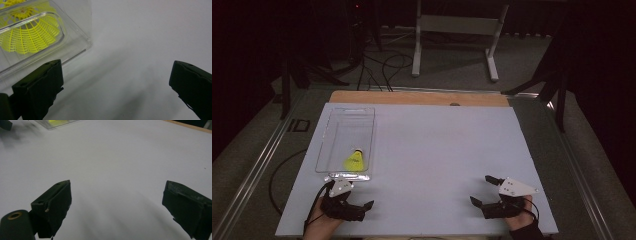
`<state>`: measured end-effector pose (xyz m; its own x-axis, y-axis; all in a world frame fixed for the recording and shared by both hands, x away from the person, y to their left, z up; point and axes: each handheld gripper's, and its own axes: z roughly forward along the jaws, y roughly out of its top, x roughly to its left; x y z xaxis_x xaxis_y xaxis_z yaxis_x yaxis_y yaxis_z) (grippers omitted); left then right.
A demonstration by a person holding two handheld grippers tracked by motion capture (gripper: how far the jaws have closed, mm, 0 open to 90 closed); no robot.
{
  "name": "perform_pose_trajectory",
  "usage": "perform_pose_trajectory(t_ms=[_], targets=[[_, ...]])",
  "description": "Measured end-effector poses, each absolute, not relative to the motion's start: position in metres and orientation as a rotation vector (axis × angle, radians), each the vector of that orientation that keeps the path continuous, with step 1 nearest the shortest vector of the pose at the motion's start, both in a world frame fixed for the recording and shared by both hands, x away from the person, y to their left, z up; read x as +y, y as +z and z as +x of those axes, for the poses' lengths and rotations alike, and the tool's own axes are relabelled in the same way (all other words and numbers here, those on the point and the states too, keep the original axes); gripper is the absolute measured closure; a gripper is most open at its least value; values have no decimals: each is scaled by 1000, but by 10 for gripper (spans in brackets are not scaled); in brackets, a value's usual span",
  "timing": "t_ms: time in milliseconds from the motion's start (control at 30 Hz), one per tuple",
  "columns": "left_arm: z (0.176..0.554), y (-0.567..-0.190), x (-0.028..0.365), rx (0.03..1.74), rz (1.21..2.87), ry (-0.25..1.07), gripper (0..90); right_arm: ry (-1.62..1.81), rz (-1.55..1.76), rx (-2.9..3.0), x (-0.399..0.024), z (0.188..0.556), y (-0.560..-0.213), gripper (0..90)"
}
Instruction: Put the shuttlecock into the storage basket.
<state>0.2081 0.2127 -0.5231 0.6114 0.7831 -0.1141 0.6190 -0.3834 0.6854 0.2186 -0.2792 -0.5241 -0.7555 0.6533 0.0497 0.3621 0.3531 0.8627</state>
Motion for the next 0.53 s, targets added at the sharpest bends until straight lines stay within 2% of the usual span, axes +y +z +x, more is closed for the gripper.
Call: perform_pose_trajectory(t_ms=[533], targets=[[207, -523, 212, 1065, 2139, 284, 1, 1350, 901, 2327, -279, 219, -525, 89]])
